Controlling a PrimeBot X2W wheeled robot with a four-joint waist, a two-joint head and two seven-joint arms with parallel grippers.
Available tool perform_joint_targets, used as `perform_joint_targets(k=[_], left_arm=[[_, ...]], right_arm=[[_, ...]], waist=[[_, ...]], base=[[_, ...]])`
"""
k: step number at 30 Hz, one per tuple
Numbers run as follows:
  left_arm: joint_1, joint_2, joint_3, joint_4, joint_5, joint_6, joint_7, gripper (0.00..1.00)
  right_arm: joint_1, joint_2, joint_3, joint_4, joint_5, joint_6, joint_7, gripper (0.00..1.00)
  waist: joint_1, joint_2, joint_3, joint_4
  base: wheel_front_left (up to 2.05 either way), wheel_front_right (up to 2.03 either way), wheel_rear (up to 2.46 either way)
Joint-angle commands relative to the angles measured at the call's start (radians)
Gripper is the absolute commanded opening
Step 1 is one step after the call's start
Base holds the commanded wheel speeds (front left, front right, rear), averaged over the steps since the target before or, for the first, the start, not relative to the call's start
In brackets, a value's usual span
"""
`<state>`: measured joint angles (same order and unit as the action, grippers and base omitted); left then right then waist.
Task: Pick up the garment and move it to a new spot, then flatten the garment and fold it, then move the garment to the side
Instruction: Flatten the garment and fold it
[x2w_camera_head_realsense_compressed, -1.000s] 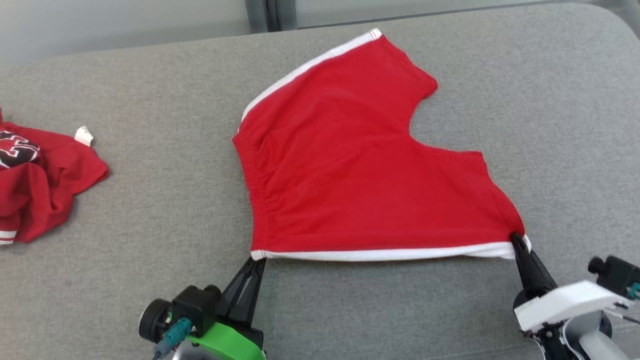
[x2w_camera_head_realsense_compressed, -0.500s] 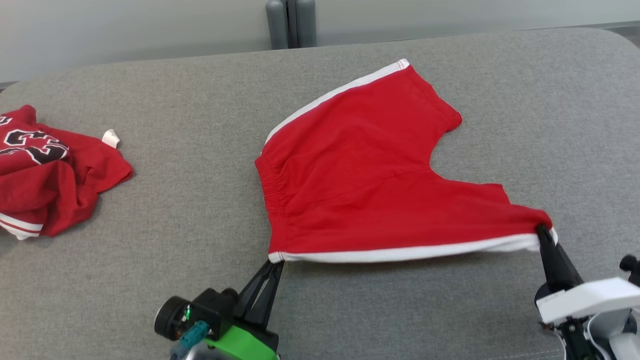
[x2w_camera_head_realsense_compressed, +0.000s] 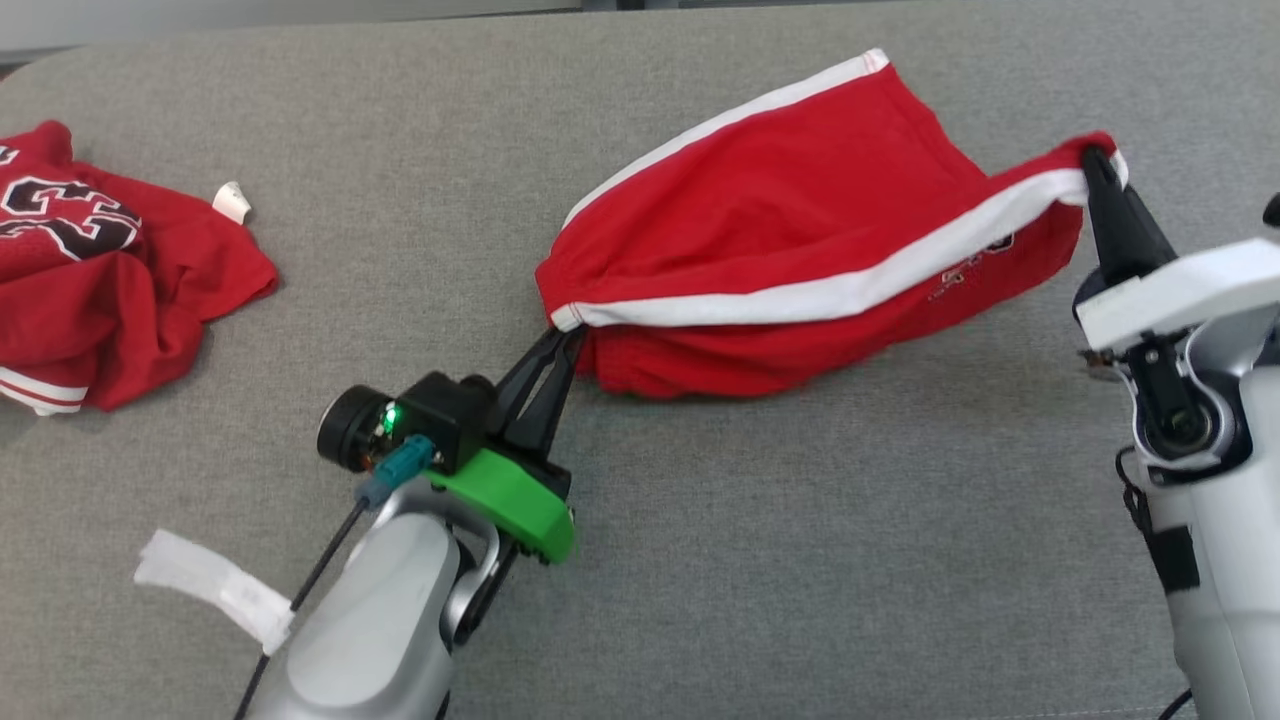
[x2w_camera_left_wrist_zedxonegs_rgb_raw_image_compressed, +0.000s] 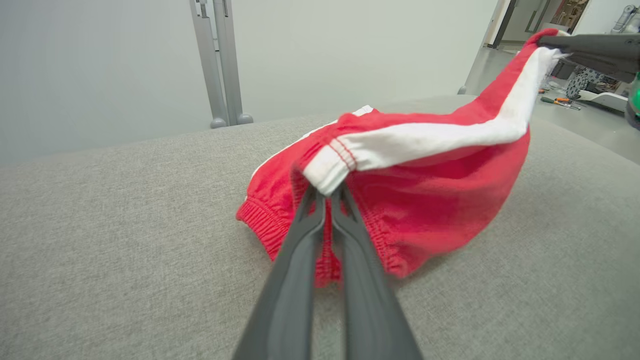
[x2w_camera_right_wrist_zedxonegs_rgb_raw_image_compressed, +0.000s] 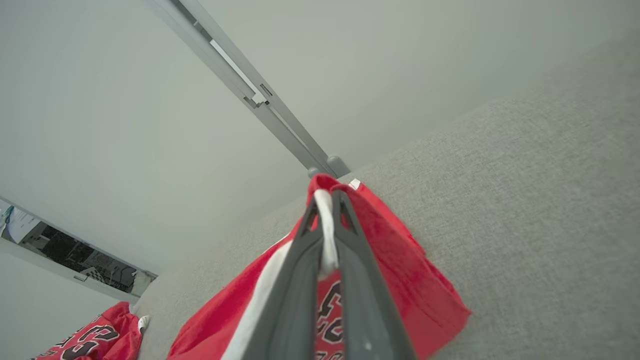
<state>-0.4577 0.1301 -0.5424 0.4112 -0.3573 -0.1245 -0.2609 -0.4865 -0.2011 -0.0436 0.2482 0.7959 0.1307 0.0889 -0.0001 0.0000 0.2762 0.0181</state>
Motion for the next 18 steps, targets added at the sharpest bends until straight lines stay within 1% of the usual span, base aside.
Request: perform_joint_targets(k=[1, 9, 15, 16, 17, 18], left_arm=[[-0.048, -0.009, -0.002, 0.029, -0.012, -0.005, 0.002, 0.00], [-0.235, -0.042, -0.050, 0.169, -0.060, -0.006, -0.004, 0.00], [-0.322, -0.065, -0.076, 0.253, -0.093, -0.006, -0.004, 0.00], [-0.329, -0.068, -0.078, 0.258, -0.095, -0.006, -0.004, 0.36], [-0.336, -0.071, -0.079, 0.259, -0.090, -0.006, -0.004, 0.91], [-0.340, -0.072, -0.076, 0.260, -0.085, -0.006, -0.004, 1.00]], right_arm=[[-0.060, -0.008, 0.001, 0.043, -0.020, 0.000, 0.004, 0.00], [-0.370, -0.025, 0.007, 0.340, -0.092, 0.000, -0.010, 0.00], [-0.521, -0.035, 0.036, 0.542, -0.136, 0.000, -0.059, 0.00], [-0.536, -0.040, 0.041, 0.568, -0.145, 0.000, -0.070, 0.10], [-0.555, -0.043, 0.051, 0.591, -0.152, 0.000, -0.088, 0.87], [-0.566, -0.040, 0.060, 0.607, -0.151, 0.000, -0.097, 1.00]], waist=[[0.0001, 0.0000, 0.062, 0.043], [0.0001, 0.0000, 0.154, 0.103], [0.0001, 0.0000, 0.186, 0.133], [0.0001, 0.0000, 0.188, 0.135], [0.0001, 0.0000, 0.190, 0.137], [0.0001, 0.0000, 0.191, 0.139]], base=[[0.00, 0.00, 0.00], [0.00, 0.00, 0.00], [0.00, 0.00, 0.00], [0.00, 0.00, 0.00], [0.00, 0.00, 0.00], [0.00, 0.00, 0.00]])
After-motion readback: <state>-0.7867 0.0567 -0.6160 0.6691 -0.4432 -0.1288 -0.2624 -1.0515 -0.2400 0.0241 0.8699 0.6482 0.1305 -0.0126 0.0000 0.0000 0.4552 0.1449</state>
